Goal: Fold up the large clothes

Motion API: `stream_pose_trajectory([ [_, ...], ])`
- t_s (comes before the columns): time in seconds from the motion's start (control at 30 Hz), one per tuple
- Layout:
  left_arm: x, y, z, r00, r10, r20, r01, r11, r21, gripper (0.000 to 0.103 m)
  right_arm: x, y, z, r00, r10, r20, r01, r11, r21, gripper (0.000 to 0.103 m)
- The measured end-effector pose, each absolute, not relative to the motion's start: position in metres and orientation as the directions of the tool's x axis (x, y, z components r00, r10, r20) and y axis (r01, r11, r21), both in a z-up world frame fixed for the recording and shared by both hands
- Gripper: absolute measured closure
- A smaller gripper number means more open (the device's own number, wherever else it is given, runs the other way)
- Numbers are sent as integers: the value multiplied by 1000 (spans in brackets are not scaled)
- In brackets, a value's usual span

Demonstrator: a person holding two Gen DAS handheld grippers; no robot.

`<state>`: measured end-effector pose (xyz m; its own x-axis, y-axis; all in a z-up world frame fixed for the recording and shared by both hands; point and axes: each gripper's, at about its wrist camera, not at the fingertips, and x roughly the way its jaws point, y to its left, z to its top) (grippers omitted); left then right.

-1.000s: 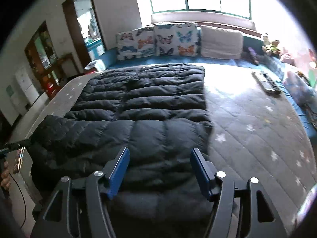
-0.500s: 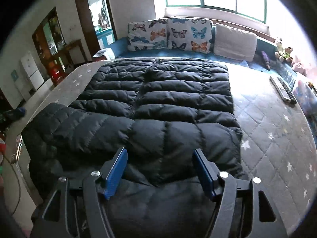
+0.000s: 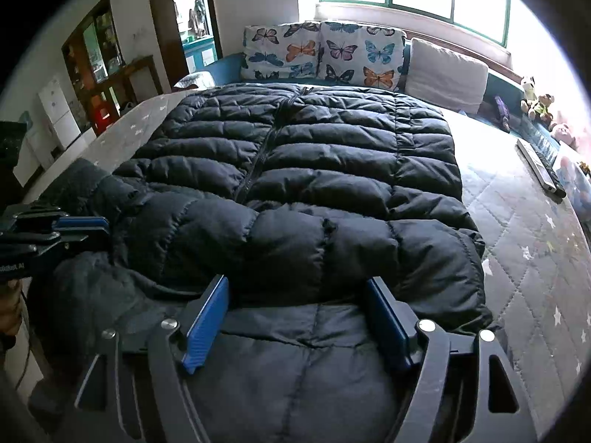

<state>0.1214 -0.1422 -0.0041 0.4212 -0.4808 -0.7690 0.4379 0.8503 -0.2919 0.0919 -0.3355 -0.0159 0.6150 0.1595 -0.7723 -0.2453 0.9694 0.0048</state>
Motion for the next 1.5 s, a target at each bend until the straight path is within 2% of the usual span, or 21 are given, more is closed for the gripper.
stream_pose_trajectory([
  [0.17, 120, -146, -14, 439, -466, -768, 444, 856, -266, 82, 92, -333, -19, 617, 148, -773, -247, 969, -12, 20],
  [0.37, 123, -143, -16, 433, -481, -762, 436, 852, -290, 82, 90, -332, -20, 619, 143, -772, -248, 968, -20, 20],
  [0.6, 114, -140, 2, 422, -486, -765, 445, 847, -292, 82, 65, -323, 4, 637, 164, -754, -252, 968, -2, 20],
  [0.87, 91, -130, 23, 477, -435, -764, 469, 861, -198, 82, 52, -305, 7, 625, 167, -762, -319, 946, -53, 20],
  [1.27, 96, -120, 2, 440, -466, -767, 458, 852, -255, 82, 52, -299, -18, 608, 170, -776, -335, 941, -56, 17],
  [1.5, 95, -117, -3, 439, -476, -762, 470, 845, -257, 82, 43, -312, 5, 644, 186, -742, -321, 946, -43, 17],
])
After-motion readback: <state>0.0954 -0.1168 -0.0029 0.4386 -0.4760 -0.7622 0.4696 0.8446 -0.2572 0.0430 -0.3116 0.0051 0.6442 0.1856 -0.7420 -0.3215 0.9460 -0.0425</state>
